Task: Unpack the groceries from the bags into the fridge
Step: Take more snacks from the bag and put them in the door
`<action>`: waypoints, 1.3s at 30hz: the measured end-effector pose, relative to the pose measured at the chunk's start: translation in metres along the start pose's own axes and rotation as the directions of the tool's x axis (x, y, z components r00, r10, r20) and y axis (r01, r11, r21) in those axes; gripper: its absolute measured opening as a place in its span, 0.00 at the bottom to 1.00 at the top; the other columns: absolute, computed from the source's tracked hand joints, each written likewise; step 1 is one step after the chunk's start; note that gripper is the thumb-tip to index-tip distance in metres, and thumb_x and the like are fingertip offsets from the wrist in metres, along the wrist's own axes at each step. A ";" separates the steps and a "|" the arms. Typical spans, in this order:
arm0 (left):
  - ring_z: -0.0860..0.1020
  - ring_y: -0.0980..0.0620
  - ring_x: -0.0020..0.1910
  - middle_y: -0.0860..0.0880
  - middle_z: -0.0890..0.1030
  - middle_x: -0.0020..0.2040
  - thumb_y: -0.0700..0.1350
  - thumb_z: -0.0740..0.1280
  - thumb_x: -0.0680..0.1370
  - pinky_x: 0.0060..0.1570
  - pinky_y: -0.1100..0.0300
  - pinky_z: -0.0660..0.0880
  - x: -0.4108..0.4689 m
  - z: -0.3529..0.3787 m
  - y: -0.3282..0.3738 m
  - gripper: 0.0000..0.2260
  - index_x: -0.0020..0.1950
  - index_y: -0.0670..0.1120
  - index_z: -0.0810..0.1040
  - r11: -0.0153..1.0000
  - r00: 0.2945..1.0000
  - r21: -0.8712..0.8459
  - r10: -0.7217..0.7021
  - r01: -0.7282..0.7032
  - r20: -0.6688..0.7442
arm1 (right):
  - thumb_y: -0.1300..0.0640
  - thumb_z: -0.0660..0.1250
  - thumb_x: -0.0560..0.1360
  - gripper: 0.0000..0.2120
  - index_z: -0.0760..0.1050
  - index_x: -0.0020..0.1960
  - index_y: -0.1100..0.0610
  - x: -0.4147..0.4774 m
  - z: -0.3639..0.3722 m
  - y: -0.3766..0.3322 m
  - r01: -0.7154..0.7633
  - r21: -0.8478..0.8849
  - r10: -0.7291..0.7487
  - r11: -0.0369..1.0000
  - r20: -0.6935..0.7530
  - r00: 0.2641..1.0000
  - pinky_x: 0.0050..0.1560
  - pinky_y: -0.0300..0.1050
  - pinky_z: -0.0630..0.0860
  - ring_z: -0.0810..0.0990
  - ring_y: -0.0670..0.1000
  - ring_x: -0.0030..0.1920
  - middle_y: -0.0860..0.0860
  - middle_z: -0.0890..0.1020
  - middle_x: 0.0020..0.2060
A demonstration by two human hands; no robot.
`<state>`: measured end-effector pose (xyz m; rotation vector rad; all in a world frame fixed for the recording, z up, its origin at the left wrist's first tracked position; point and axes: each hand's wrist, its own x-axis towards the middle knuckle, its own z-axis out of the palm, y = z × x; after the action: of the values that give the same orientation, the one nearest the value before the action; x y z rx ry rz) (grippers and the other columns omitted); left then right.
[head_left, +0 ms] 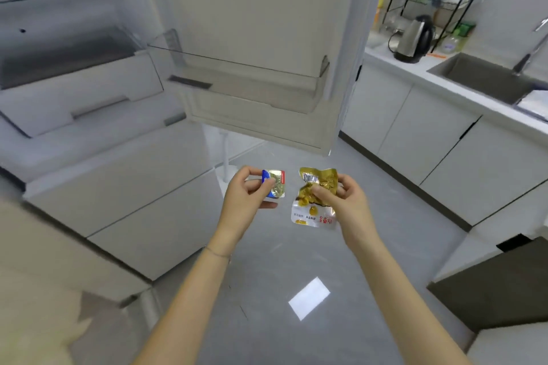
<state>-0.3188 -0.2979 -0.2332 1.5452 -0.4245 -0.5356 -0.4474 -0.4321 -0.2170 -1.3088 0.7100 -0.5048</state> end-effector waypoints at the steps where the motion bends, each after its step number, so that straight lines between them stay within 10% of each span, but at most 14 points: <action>1: 0.84 0.51 0.44 0.43 0.85 0.47 0.41 0.68 0.78 0.37 0.59 0.80 0.003 -0.018 0.004 0.09 0.55 0.40 0.72 1.000 1.000 0.002 0.006 -0.006 -0.007 | 0.65 0.71 0.73 0.12 0.74 0.54 0.59 0.001 0.017 -0.003 0.012 -0.001 -0.012 1.000 0.009 1.000 0.36 0.36 0.78 0.85 0.46 0.39 0.47 0.86 0.38; 26: 0.83 0.53 0.46 0.48 0.82 0.49 0.37 0.68 0.78 0.40 0.56 0.82 0.164 -0.187 0.146 0.05 0.51 0.46 0.78 0.890 0.870 -0.002 0.445 -0.456 -0.213 | 0.60 0.72 0.73 0.10 0.76 0.52 0.53 0.144 0.219 -0.147 0.482 -0.088 -0.467 0.871 0.148 0.872 0.43 0.36 0.79 0.83 0.42 0.45 0.49 0.83 0.48; 39: 0.82 0.54 0.41 0.50 0.82 0.42 0.37 0.71 0.75 0.42 0.61 0.81 0.288 -0.198 0.183 0.06 0.46 0.47 0.79 0.877 0.897 0.224 0.377 -0.426 0.230 | 0.60 0.74 0.71 0.13 0.74 0.52 0.51 0.225 0.230 -0.171 0.508 -0.296 -0.522 0.809 0.034 0.852 0.37 0.33 0.74 0.81 0.45 0.43 0.47 0.82 0.46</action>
<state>0.0405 -0.3096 -0.0710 1.6111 -0.9713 -0.2960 -0.1167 -0.4657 -0.0682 -1.7924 0.4692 -0.8994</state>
